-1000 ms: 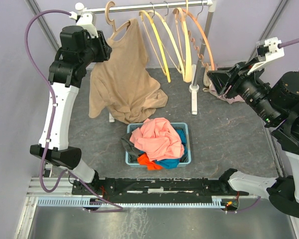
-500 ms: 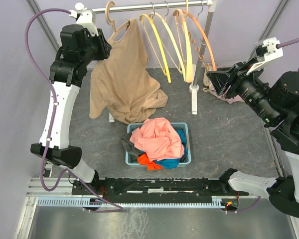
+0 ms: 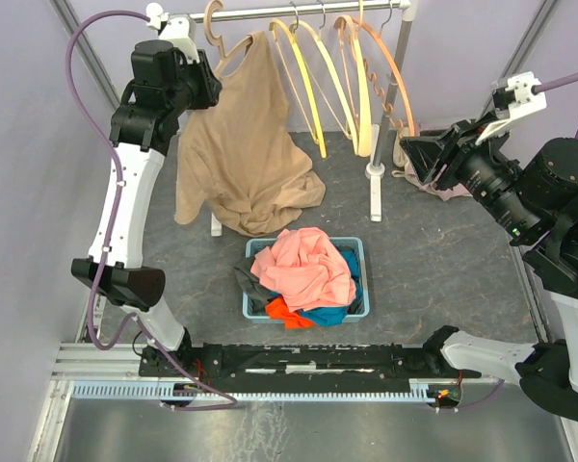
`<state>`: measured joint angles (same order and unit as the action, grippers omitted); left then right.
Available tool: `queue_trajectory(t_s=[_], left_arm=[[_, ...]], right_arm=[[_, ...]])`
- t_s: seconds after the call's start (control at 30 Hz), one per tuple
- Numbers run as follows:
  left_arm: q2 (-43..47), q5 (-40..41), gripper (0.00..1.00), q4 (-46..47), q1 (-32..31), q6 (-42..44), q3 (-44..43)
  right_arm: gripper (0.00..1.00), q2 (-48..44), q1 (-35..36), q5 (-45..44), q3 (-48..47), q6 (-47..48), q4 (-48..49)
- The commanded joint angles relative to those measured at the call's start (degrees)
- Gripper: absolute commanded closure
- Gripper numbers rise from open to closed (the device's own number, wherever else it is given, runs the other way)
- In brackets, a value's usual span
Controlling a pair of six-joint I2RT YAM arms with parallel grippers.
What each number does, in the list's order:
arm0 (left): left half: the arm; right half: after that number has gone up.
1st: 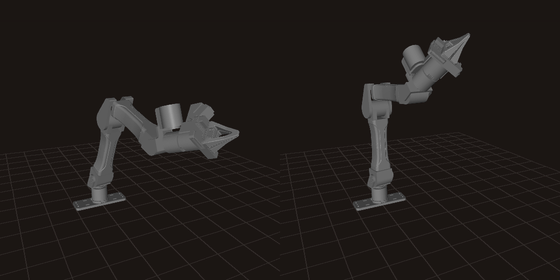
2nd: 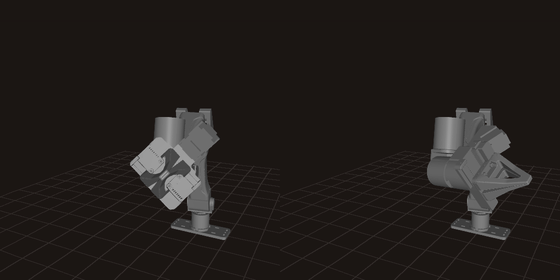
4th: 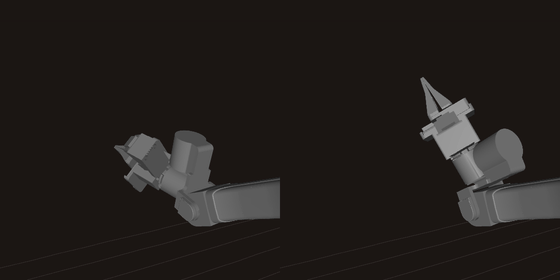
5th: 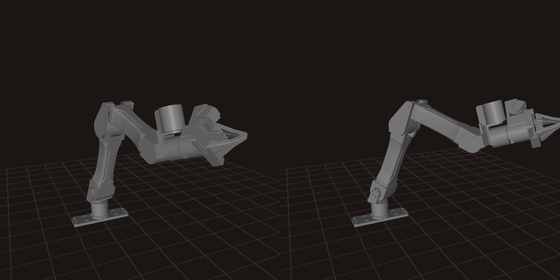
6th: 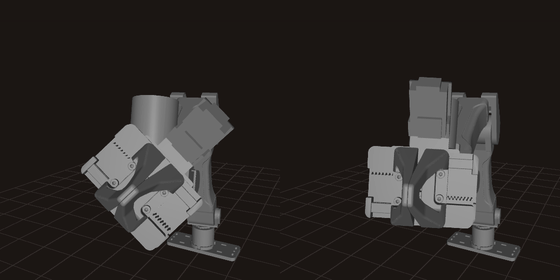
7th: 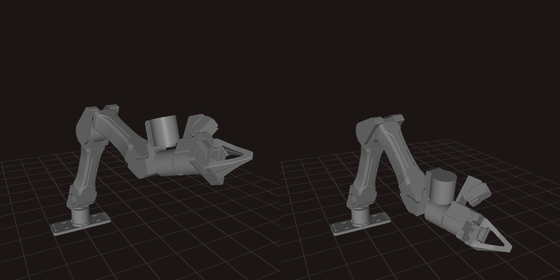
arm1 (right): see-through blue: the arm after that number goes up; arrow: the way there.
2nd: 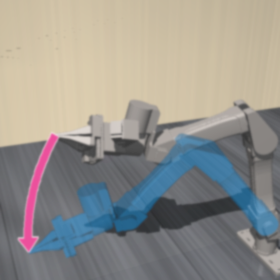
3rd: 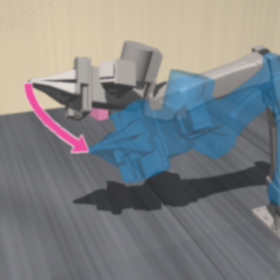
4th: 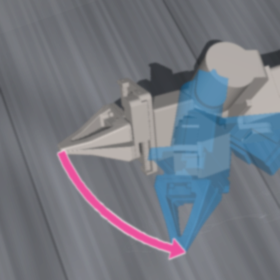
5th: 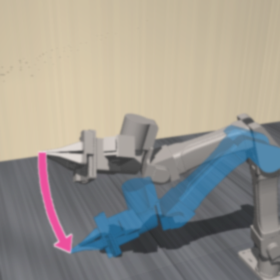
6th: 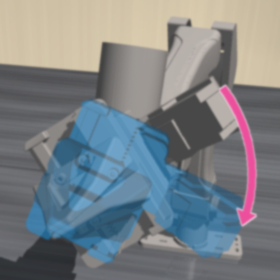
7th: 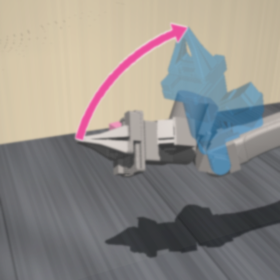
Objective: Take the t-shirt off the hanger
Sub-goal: Pick up the hanger from the clothesline.
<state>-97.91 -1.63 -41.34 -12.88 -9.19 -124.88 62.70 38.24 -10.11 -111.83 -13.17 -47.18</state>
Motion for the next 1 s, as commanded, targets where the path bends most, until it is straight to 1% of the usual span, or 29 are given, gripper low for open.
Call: queue_trajectory(t_s=[0.0, 0.13, 0.33, 0.67, 0.83, 0.97], left_arm=[[-1.0, -1.1, 0.7, 4.0, 0.0, -1.3, -4.0], [-1.4, -1.6, 0.82, 4.2, 0.0, -1.8, -5.1], [0.0, -2.1, 0.97, 4.9, 0.0, -2.4, -4.8], [7.8, -2.6, 0.97, 11.6, -0.1, -1.2, -0.2], [10.4, -4.1, 0.97, 11.4, -0.2, -1.5, 0.2], [12.9, -4.7, 0.97, 10.5, -0.4, -2.0, 2.3]], right_arm=[[0.53, 0.3, 0.0, -1.0, -0.3, 1.1, 3.0], [0.53, 0.5, 0.0, -1.1, -0.3, 1.4, 3.1], [0.53, 0.9, 0.0, -0.8, -0.1, 1.4, 3.5], [0.53, 1.0, 0.0, 0.5, 0.8, 0.7, 4.5], [0.53, 0.7, 0.1, 1.1, 1.1, 0.4, 4.8], [0.53, 0.7, 0.0, 1.6, 1.3, 0.2, 5.0]])
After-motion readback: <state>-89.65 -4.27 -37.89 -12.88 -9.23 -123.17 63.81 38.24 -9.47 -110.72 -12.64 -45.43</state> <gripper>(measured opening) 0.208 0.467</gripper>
